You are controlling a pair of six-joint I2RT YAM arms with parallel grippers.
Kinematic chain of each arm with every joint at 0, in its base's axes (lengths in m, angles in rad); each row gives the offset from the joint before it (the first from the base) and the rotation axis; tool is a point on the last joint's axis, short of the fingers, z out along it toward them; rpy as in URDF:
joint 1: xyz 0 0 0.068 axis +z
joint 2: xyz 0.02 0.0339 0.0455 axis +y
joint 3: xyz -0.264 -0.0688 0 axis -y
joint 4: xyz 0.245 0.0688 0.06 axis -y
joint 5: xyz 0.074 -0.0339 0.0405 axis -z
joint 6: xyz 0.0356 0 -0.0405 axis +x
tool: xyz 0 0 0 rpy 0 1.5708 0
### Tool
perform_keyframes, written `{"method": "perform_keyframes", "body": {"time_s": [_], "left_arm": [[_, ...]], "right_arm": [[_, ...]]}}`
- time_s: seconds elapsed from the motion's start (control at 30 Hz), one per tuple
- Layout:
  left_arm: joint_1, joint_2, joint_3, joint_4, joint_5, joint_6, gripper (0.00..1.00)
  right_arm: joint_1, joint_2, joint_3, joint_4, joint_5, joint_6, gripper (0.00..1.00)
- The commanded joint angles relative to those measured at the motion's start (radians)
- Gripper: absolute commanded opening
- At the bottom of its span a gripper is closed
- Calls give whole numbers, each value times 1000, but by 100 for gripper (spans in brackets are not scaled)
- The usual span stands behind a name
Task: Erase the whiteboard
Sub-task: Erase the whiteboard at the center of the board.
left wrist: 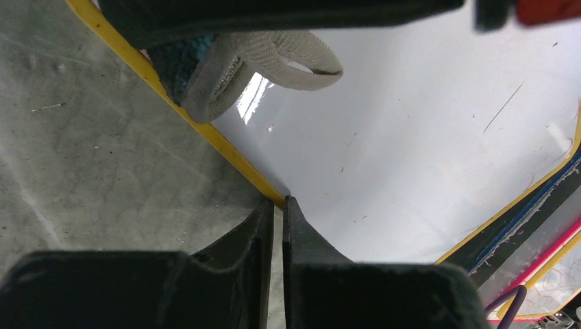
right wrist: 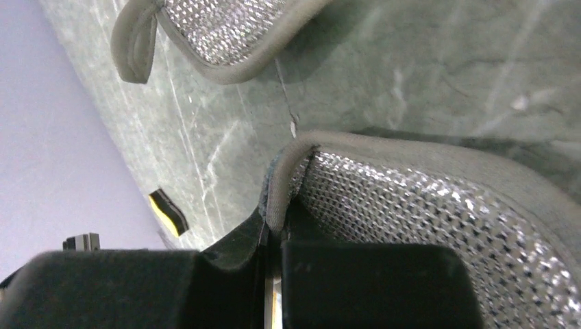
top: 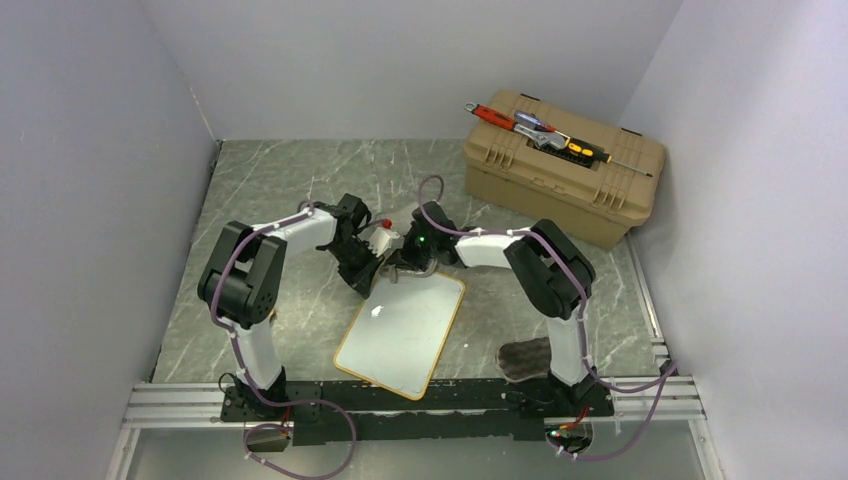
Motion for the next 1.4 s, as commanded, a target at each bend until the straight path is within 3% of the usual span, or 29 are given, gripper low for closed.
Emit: {"method": "perform_keyframes", "body": {"time_s": [0.0,0.23,0.37,0.6,0.7,0.97,1.1,1.23,1.37], "left_arm": [[-59,109,-99,120,-136,94,4],[-60,105,-103,126,-135,90,4],[-59,105,-103,123,-131,92,4],[-60,93,-111,124,-125,110,4],[-60,88,-114,122,-125,110,4],[-60,102,-102,113,-128,109,4],[-60,101,-102,110,-128,110,4],[-59,104,-98,102,-125,108,4],[-60,102,-99,97,-124,112,4]], "right_arm": [[-59,-48,-219,45,61,34,0],[-70,-241,-390,-6,89,-46,0],[-66,-254,-455,20,95,-23,0],[-16,-6,-192,15,70,7,0],[-11,31,-148,24,49,21,0],[-115,-335,-591,55,88,-25,0],[-129,-458,-692,-6,115,-64,0],[-107,-367,-642,23,98,-64,0],[-44,-170,-425,7,88,-84,0]]}}
